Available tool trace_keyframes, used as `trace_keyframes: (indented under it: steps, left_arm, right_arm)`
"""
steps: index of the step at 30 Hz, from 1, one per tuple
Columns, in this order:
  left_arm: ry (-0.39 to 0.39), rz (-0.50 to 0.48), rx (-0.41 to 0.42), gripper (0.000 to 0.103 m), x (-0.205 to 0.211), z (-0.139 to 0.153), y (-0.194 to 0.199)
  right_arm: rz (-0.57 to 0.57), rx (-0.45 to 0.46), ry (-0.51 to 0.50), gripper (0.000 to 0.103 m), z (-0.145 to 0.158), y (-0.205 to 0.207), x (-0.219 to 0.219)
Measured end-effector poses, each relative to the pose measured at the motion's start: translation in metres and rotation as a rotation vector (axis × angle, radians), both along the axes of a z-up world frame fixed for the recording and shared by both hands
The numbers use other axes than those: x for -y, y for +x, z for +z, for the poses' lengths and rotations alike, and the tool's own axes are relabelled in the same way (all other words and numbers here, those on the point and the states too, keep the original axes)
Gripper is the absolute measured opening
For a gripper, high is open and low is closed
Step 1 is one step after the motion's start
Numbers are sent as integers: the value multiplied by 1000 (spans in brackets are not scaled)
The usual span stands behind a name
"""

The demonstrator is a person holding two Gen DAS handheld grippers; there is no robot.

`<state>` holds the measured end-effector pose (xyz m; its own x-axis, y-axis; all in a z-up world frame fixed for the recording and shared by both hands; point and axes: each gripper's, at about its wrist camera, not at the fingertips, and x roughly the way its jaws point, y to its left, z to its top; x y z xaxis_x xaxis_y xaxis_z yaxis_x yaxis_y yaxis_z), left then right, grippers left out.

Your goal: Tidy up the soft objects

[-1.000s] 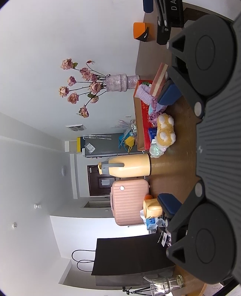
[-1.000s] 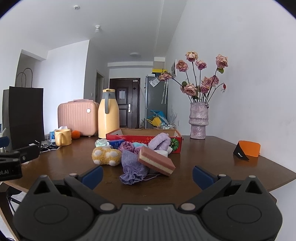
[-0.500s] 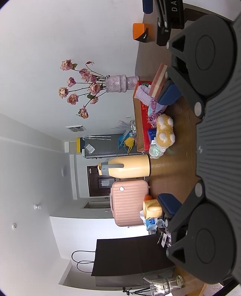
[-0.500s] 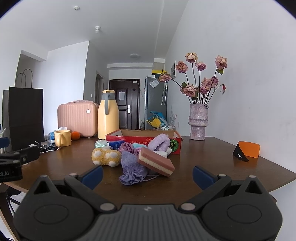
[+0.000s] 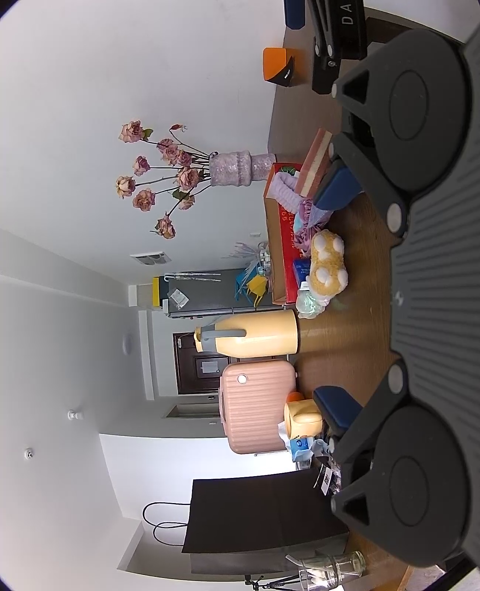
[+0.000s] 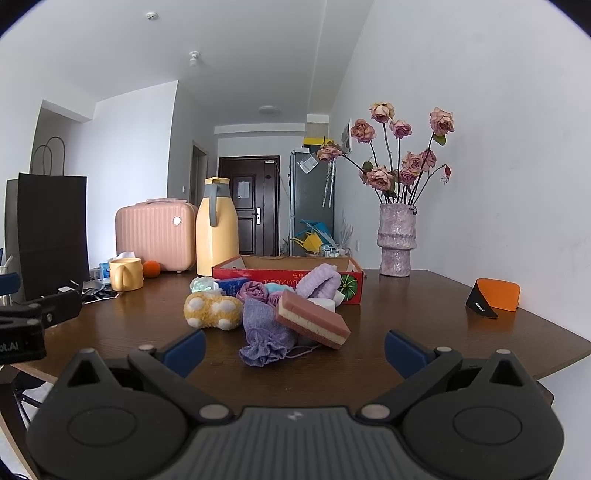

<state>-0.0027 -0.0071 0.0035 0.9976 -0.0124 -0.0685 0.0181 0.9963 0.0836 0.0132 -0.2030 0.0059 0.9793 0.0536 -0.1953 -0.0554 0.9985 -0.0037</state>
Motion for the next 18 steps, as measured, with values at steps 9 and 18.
trace_keyframes:
  steps: [9,18]
  left_arm:
    - [2,-5,-6,103,2,-1,-1]
    - [-4,2,-32,103,-1,-5,14]
  right_arm:
    - [-1,-3,3,103,-1,1,1]
    - [-9,15,-2,103,-3,7,4]
